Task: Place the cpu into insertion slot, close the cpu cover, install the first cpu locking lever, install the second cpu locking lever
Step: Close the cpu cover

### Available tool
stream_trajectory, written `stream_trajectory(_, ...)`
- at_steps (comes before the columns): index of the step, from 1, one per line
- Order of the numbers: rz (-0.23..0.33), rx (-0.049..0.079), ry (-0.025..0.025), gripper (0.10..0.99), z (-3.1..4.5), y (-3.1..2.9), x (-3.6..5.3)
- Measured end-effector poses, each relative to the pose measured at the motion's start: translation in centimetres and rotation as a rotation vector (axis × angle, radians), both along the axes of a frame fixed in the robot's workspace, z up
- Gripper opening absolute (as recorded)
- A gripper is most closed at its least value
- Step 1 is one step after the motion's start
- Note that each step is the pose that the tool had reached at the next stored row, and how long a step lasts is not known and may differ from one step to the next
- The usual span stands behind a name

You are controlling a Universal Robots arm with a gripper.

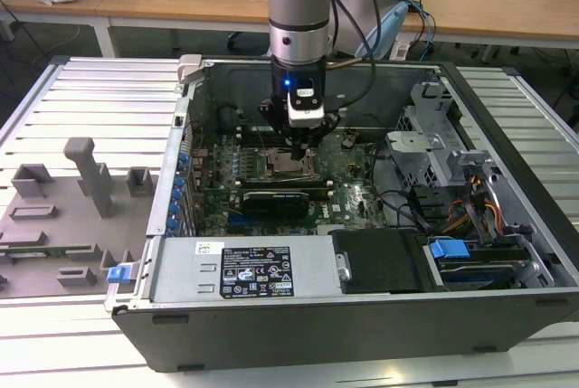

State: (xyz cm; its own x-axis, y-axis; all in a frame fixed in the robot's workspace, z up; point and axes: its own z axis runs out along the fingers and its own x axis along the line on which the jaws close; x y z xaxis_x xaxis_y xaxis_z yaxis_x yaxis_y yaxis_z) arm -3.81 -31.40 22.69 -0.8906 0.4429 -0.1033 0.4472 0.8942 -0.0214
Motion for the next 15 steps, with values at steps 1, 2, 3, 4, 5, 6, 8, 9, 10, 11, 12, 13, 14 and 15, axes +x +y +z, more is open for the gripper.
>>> stream_trajectory(1, 0.031, -0.002, 0.0001, 0.106, -0.01, 0.01, 0.0)
stream_trajectory(2, 0.053, -0.003, 0.0003, 0.106, 0.0, 0.02, 0.0)
stream_trajectory(3, 0.076, -0.004, 0.0004, 0.106, -0.01, 0.03, 0.0)
stream_trajectory(4, 0.093, -0.004, 0.0004, 0.106, -0.02, 0.04, 0.0)
stream_trajectory(5, 0.117, -0.005, 0.0006, 0.106, -0.02, 0.05, 0.0)
stream_trajectory(6, 0.135, -0.005, 0.0006, 0.106, -0.03, 0.05, 0.0)
stream_trajectory(8, 0.175, -0.005, 0.0007, 0.106, -0.06, 0.06, 0.0)
stream_trajectory(9, 0.192, -0.006, 0.0008, 0.106, -0.06, 0.06, 0.0)
stream_trajectory(10, 0.197, -0.006, 0.0008, 0.106, -0.06, 0.06, 0.0)
stream_trajectory(11, 0.197, -0.006, 0.0008, 0.106, -0.06, 0.06, -0.02)
stream_trajectory(12, 0.197, -0.006, 0.0009, 0.106, -0.06, 0.06, -0.02)
stream_trajectory(13, 0.2, 0.0, 0.0131, 0.106, -0.09, 0.06, -0.02)
stream_trajectory(14, 0.204, 0.005, 0.0218, 0.106, -0.1, 0.06, -0.01)
stream_trajectory(15, 0.209, 0.01, 0.0296, 0.106, -0.11, 0.05, -0.01)
